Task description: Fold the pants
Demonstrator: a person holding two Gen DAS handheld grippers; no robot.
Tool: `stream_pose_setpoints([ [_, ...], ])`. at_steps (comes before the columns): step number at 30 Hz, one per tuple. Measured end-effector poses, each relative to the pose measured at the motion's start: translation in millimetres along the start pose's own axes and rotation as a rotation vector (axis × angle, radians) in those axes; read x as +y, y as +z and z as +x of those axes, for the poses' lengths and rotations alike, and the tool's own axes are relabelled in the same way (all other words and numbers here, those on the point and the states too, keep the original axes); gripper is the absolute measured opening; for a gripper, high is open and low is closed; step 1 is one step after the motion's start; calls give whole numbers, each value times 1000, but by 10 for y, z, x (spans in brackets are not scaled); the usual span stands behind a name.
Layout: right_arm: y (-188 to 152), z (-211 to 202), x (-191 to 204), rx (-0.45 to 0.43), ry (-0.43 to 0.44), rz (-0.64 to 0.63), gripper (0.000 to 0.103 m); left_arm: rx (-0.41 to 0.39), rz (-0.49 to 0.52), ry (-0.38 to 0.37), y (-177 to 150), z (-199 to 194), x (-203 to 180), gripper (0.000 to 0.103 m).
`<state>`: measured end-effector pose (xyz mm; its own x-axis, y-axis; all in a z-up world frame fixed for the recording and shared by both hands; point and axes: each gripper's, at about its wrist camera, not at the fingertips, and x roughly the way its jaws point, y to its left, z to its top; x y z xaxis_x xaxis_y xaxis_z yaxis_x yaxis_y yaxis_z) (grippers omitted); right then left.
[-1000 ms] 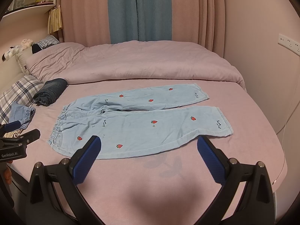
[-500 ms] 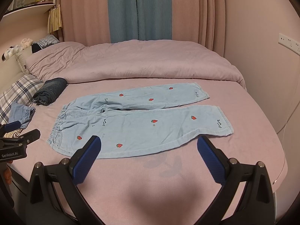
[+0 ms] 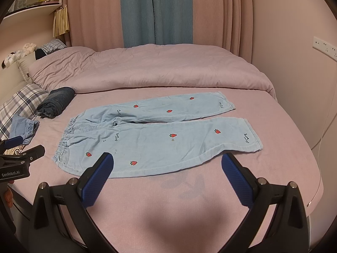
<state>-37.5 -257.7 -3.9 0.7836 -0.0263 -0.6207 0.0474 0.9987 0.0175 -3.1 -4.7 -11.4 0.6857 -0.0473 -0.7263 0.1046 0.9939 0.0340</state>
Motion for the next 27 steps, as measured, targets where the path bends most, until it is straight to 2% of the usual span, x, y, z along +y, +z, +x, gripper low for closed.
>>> stream_pose_setpoints([
  [3, -10, 15, -1, 5, 5, 0, 103, 26, -45, -48, -45, 102, 92, 103],
  [6, -106, 144, -3, 24, 45, 0, 103, 80, -152, -118, -139, 315, 262, 103],
  [8, -202, 276, 20, 56, 97, -2, 103, 138, -245, -172, -242, 489, 407, 103],
  [11, -340, 462, 68, 98, 149, -16, 103, 235, -467, -294, -514, 794, 752, 102],
  [13, -455, 619, 99, 139, 204, -11, 103, 263, -571, -326, -644, 899, 912, 102],
  [18, -656, 1031, 50, 253, 402, 145, 101, 265, -732, -336, -899, 1094, 1254, 102],
  [21, -780, 1267, 13, 310, 446, 244, 93, 267, -810, -361, -986, 1236, 1370, 102],
  [23, -852, 1410, -8, 349, 476, 310, 83, 262, -839, -366, -1006, 1340, 1400, 102],
  [27, -913, 1654, -40, 382, 489, 407, 73, 195, -860, -357, -928, 1444, 1420, 101],
])
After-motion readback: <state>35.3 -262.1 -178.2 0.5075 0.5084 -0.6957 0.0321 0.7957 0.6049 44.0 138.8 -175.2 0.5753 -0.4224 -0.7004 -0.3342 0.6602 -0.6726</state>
